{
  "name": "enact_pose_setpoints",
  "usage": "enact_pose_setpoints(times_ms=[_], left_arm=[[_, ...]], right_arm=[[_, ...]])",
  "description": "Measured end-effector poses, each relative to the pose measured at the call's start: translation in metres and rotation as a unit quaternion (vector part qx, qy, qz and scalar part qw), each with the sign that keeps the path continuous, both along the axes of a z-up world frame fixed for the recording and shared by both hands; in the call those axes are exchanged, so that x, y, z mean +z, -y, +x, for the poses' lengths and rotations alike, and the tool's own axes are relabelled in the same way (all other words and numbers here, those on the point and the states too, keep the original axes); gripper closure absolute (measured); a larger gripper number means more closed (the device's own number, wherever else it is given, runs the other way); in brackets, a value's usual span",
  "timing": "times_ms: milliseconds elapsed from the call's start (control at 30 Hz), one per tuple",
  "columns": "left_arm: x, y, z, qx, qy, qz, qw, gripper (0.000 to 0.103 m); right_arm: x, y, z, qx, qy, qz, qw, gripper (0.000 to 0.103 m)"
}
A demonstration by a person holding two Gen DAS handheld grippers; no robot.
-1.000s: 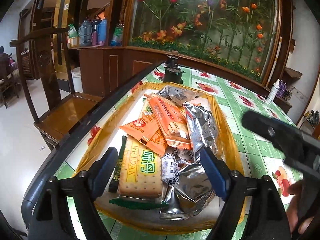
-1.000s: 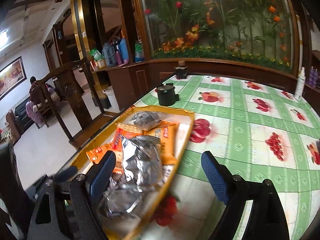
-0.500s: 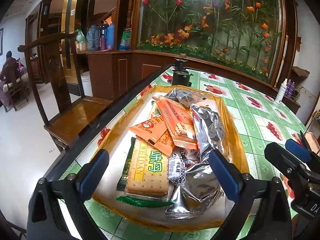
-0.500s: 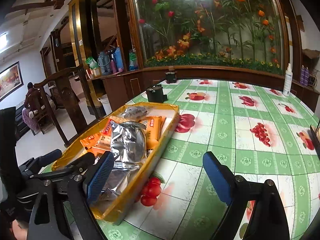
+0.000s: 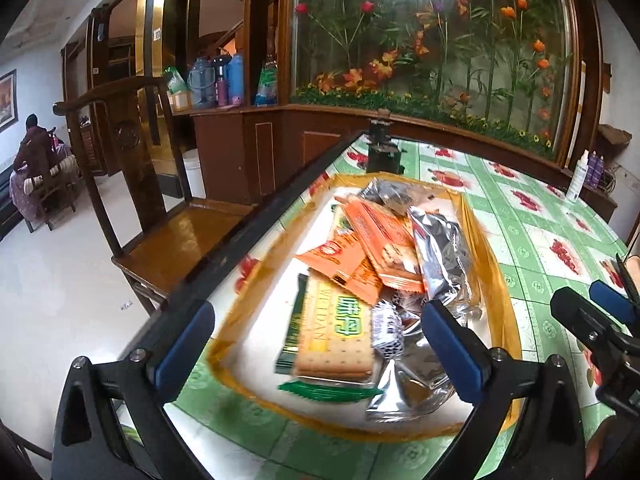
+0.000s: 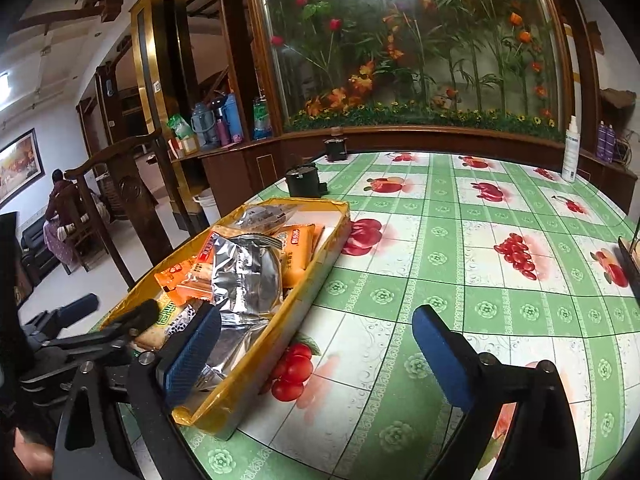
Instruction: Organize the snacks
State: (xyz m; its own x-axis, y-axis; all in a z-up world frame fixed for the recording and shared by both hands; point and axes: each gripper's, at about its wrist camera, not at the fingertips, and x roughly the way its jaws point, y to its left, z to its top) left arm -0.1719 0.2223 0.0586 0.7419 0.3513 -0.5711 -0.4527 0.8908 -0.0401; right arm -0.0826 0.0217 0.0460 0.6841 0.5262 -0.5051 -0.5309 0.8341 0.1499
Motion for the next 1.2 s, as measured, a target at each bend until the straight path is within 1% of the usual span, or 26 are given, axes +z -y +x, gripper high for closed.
enact_pose_setpoints(times_ms=[67, 133, 233, 333, 367, 433, 500, 533, 600, 667, 800, 933, 1200], left_arm=[[0.008, -0.006, -0.013, -0.002, 0.023, 0.000, 0.9997, 0.000], [0.015, -0.008, -0.022, 0.002, 0.034, 0.009, 0.9994, 0.000], [0.023, -0.008, -0.029, 0.014, 0.021, 0.040, 0.9989, 0.000], [0.028, -0.006, -0.037, 0.002, 0.026, 0.052, 0.9983, 0.000], [0.028, -0.005, -0.041, 0.002, 0.030, 0.055, 0.9980, 0.000], [0.028, -0.002, -0.044, 0.007, 0.026, 0.075, 0.9968, 0.000], [0.026, -0.002, -0.046, 0.027, 0.024, 0.092, 0.9951, 0.000], [0.024, -0.003, -0.045, 0.031, 0.020, 0.093, 0.9949, 0.000], [0.020, -0.009, -0.043, 0.037, 0.011, 0.082, 0.9959, 0.000], [0.015, -0.014, -0.038, 0.053, -0.003, 0.076, 0.9957, 0.000], [0.008, -0.019, -0.036, 0.075, -0.018, 0.081, 0.9937, 0.000], [0.003, -0.019, -0.032, 0.079, -0.029, 0.086, 0.9927, 0.000], [-0.003, -0.017, -0.025, 0.073, -0.046, 0.079, 0.9931, 0.000]], right_arm=[[0.002, 0.002, -0.002, -0.005, 0.007, 0.001, 1.000, 0.003], [0.003, 0.002, -0.006, -0.008, 0.019, -0.001, 1.000, 0.001], [0.008, -0.001, -0.016, -0.008, 0.045, -0.008, 0.999, 0.001], [0.011, -0.003, -0.022, -0.004, 0.063, -0.014, 0.998, 0.001], [0.011, -0.003, -0.023, -0.005, 0.065, -0.014, 0.998, 0.001], [0.011, -0.003, -0.021, -0.006, 0.062, -0.011, 0.998, 0.001], [0.010, -0.002, -0.019, -0.006, 0.058, -0.011, 0.998, 0.001], [0.010, -0.002, -0.019, -0.006, 0.057, -0.012, 0.998, 0.001], [0.011, -0.003, -0.020, -0.004, 0.060, -0.012, 0.998, 0.001], [0.012, -0.004, -0.021, -0.001, 0.061, -0.012, 0.998, 0.001], [0.011, -0.006, -0.023, 0.004, 0.061, -0.015, 0.998, 0.001], [0.011, -0.007, -0.023, 0.007, 0.062, -0.018, 0.998, 0.001], [0.011, -0.009, -0.024, 0.009, 0.064, -0.020, 0.998, 0.001]])
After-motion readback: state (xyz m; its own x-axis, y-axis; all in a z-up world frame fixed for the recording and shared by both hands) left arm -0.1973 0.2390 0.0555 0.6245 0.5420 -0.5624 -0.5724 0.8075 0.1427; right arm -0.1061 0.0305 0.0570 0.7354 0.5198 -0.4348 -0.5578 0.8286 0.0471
